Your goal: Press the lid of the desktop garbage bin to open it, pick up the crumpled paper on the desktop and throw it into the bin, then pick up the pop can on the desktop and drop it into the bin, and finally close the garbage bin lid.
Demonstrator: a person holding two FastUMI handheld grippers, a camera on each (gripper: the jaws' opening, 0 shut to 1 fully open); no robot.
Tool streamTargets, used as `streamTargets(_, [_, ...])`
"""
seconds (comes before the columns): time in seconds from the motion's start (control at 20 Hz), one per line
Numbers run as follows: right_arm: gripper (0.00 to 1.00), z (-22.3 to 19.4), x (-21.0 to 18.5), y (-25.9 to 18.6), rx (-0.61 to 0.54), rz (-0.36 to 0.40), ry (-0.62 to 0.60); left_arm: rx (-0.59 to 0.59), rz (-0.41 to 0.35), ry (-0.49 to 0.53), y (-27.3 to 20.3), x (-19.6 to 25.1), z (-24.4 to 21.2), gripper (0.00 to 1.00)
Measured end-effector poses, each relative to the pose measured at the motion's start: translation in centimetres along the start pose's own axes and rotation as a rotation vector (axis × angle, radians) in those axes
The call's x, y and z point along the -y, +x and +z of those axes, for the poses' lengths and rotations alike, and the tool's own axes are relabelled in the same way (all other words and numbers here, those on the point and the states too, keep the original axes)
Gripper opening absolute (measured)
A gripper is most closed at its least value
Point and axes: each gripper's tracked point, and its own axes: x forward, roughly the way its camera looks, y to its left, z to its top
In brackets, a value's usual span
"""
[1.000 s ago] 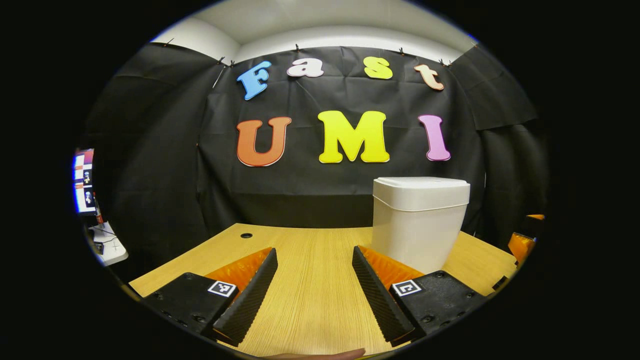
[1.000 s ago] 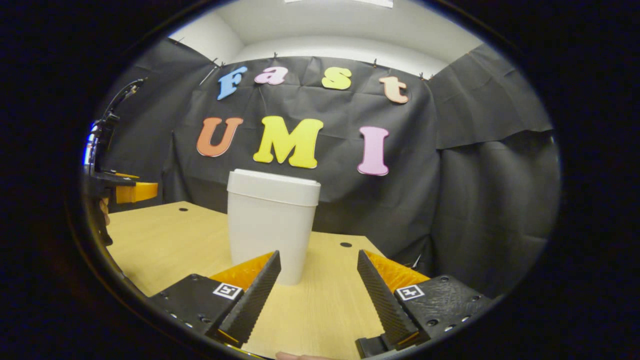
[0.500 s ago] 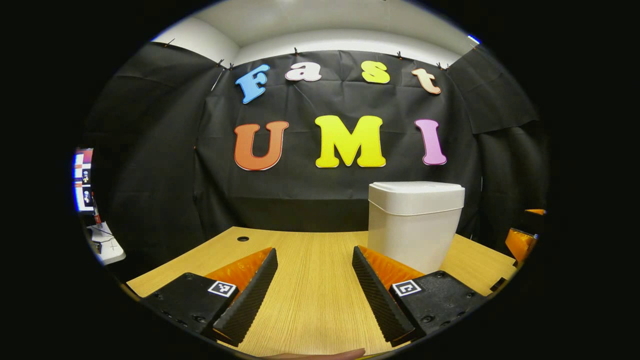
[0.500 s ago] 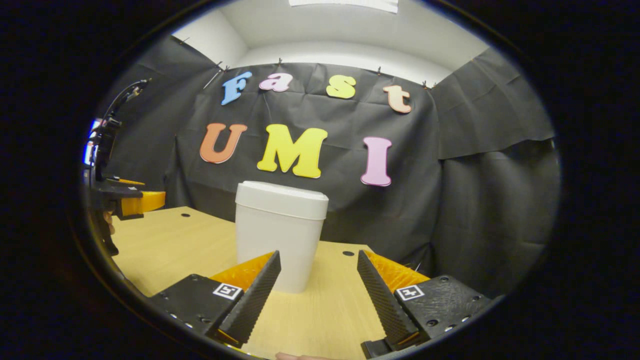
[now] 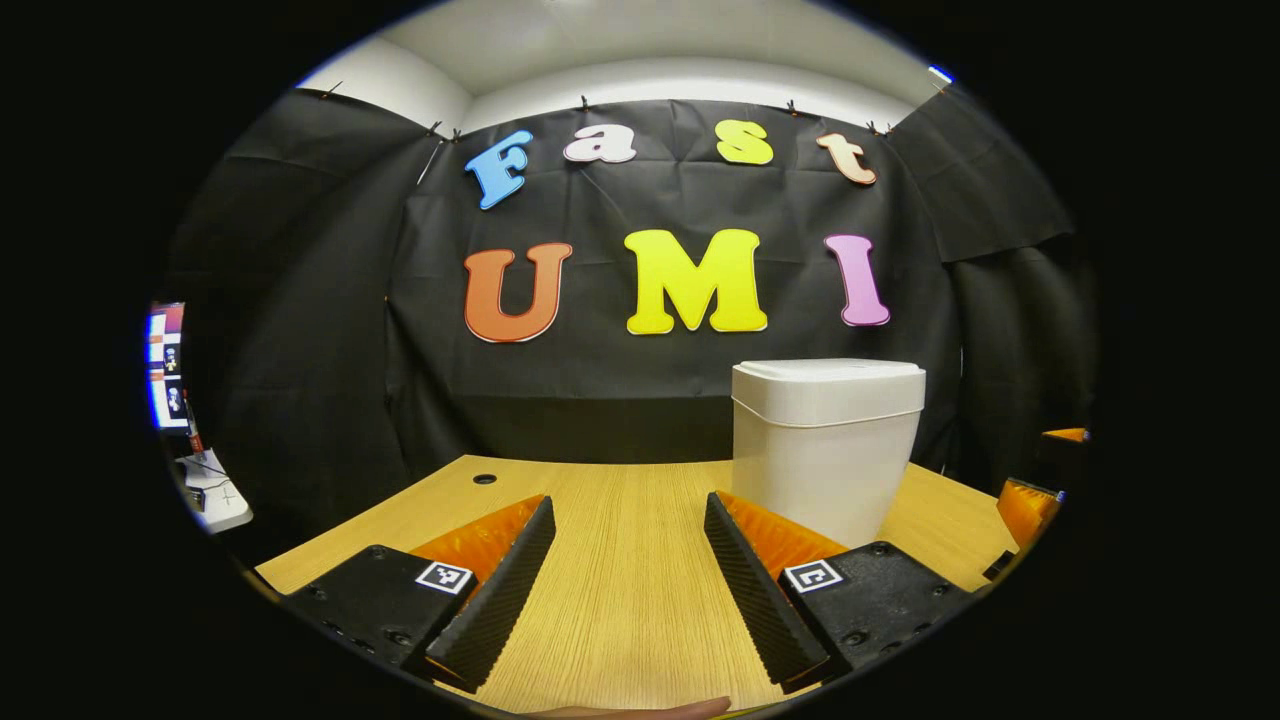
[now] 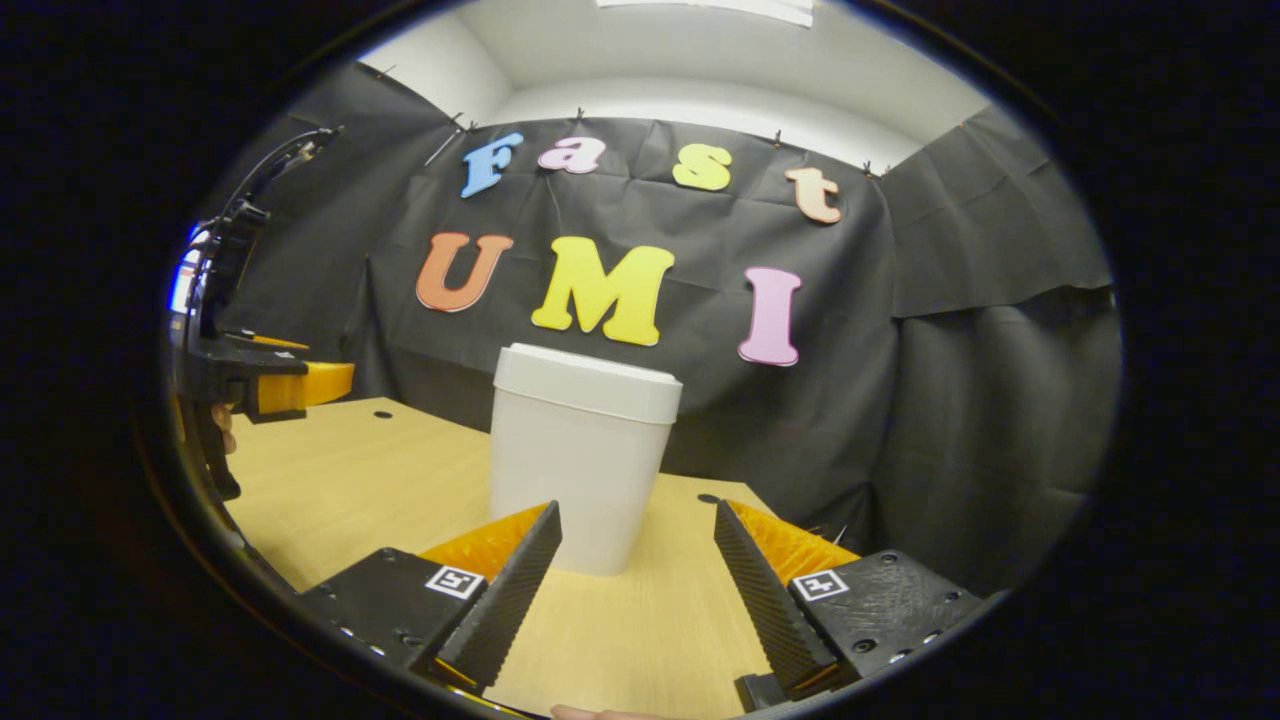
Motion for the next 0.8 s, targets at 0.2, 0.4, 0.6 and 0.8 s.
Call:
streamTargets(0.2, [0.96,-0.2,0.8,0.3,-0.014,-0.013,0.038,0.014,0.008,0.007,-0.2,-0.2,0.4,0.97])
streamTargets(0.4, [0.96,-0.7,1.6,0.6,-0.034,-0.028,0.064,0.019,-0.007,0.002,-0.3,0.5,0.4,0.97])
streamTargets(0.6, [0.96,-1.4,1.8,0.8,-0.054,-0.028,0.073,0.037,-0.015,0.011,-0.6,0.8,1.0,0.97])
streamTargets(0.8, [0.96,-1.8,1.7,0.6,-0.061,-0.024,0.069,0.04,-0.015,0.016,-0.7,1.0,0.9,0.97])
